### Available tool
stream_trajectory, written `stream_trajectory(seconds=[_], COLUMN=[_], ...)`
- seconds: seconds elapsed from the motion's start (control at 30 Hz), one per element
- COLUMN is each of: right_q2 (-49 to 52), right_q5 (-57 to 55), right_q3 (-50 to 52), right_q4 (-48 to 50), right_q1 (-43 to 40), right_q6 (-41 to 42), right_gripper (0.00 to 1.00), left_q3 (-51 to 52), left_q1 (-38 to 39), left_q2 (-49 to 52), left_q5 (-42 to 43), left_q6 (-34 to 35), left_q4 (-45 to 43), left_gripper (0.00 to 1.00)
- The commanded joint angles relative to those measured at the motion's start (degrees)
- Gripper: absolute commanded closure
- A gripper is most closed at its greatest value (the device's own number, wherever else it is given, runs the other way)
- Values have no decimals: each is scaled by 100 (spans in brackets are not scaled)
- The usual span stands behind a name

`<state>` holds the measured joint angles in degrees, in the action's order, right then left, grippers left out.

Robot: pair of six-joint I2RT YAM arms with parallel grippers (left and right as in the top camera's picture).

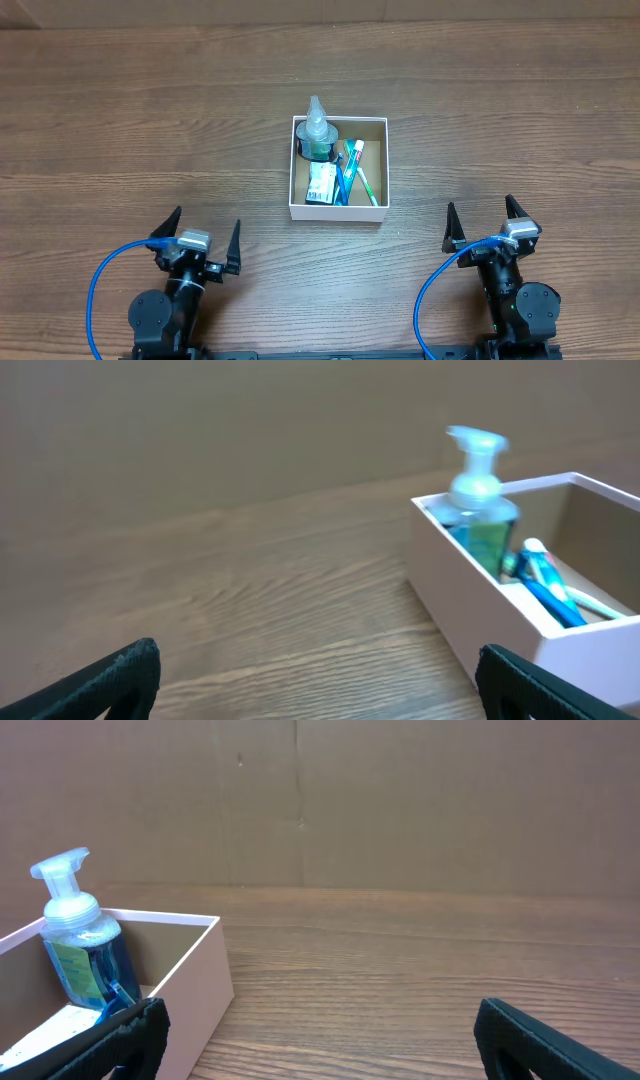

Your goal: Pack container

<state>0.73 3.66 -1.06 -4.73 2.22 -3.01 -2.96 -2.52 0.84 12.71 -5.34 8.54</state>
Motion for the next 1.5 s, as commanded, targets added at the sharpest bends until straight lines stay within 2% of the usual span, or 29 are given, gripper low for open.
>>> stream_trajectory(seconds=[0.0,0.13,0.2,1.47], right_q2=[-57,-57,-57,-57], right_q5=[33,33,33,33], right_q3=[61,61,61,61], right_q4=[28,28,28,28], right_q1=[-37,-37,-37,-37], right_q6=[-24,-24,-24,-24], right_gripper=[0,0,0,0], left_q3=[57,68,74,79], left_q1=[-46,-46,-46,-46], left_q2=[-61,-61,-61,-59], left_q5=[-437,-861,-986,-992], left_q6=[485,1163,1294,1296], left_q4=[-26,-22,-22,-22], left_gripper=[0,0,0,0])
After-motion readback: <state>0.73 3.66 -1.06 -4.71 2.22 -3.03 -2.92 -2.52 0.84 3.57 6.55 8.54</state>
